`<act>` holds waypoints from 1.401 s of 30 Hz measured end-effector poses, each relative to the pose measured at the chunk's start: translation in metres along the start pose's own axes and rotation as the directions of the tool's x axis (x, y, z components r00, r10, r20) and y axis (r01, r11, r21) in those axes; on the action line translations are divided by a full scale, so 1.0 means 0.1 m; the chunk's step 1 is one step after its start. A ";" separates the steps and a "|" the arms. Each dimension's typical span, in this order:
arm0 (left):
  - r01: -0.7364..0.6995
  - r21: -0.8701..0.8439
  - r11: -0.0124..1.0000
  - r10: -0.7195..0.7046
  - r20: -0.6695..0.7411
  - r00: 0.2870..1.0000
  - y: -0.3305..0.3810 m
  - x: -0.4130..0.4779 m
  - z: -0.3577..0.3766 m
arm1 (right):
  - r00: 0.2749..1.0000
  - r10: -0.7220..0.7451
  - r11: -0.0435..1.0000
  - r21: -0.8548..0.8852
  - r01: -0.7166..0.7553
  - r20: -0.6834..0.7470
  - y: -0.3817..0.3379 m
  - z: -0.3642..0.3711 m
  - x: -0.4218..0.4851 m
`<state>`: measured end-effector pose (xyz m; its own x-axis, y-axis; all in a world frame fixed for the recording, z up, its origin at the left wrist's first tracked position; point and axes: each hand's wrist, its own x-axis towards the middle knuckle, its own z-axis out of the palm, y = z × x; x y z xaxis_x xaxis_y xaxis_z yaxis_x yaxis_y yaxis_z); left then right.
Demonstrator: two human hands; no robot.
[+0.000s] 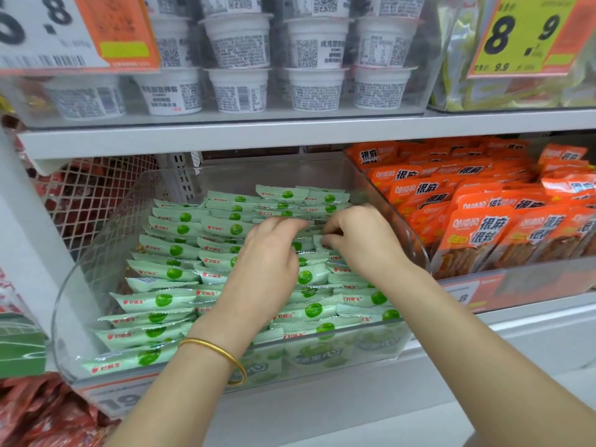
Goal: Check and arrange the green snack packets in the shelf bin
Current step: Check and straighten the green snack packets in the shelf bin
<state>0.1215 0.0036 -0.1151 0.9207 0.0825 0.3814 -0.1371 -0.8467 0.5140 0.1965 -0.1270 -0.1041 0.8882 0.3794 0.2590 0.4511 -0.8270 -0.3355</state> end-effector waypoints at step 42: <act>0.136 -0.814 0.565 0.135 0.254 0.958 0.25 -0.15 -0.45 | 0.955 0.133 0.341 0.917 0.207 -0.265 0.01 -0.44 -0.54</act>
<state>0.0879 0.0047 -0.0728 0.9561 -0.1692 0.2392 -0.2491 -0.0395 0.9677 0.1448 -0.1667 -0.0786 0.8851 0.1424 0.4431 0.4176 0.1771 -0.8912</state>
